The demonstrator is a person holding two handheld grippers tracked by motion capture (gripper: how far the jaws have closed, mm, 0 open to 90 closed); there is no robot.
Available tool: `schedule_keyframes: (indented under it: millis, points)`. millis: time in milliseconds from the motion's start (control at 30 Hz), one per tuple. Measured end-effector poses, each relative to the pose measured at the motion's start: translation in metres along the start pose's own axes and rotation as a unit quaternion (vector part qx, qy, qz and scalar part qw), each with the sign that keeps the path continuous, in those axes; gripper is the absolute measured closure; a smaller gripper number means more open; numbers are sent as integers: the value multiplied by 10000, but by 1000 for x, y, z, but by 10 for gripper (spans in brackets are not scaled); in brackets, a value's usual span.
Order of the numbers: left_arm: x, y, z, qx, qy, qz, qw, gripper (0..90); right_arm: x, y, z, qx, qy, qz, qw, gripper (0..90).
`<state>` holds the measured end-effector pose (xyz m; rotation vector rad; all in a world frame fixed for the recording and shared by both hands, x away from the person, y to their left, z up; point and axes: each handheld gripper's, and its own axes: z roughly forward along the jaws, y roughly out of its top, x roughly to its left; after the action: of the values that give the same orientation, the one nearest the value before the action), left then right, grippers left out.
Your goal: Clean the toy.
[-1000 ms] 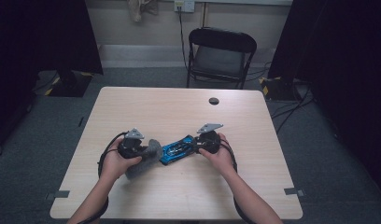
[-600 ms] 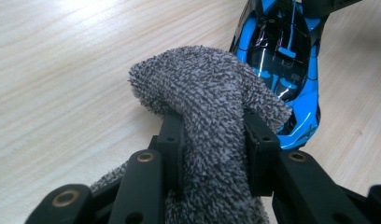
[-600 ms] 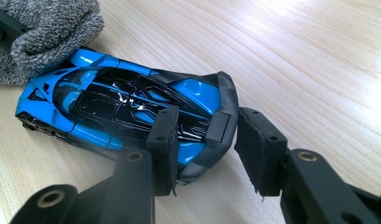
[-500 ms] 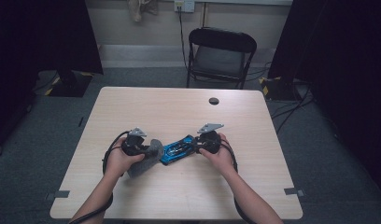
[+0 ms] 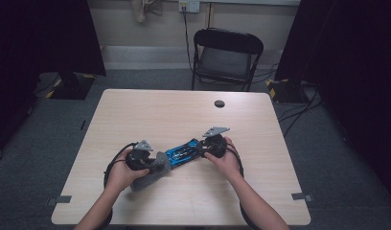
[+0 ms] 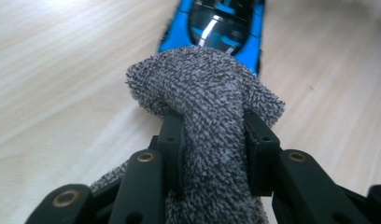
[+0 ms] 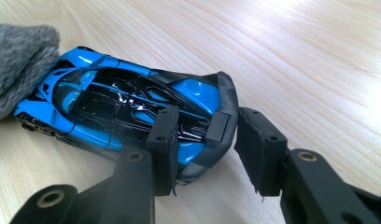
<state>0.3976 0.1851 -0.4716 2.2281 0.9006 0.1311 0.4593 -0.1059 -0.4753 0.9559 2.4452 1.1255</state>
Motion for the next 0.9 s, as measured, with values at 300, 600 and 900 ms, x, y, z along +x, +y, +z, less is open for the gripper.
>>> schedule_keyframes:
  millis: [300,600,900]
  points:
    - [0,3,-7,-7,9,79,10000,648,1,-2,0,-63,-16,56,10000,596]
    - [31,18,-10,-176,358,-306,9987,649,1,-3,0,-111,16,77,9999,595]
    - [19,8,1,-71,83,-262,9996,651,-1,-3,0,-117,21,93,9999,595]
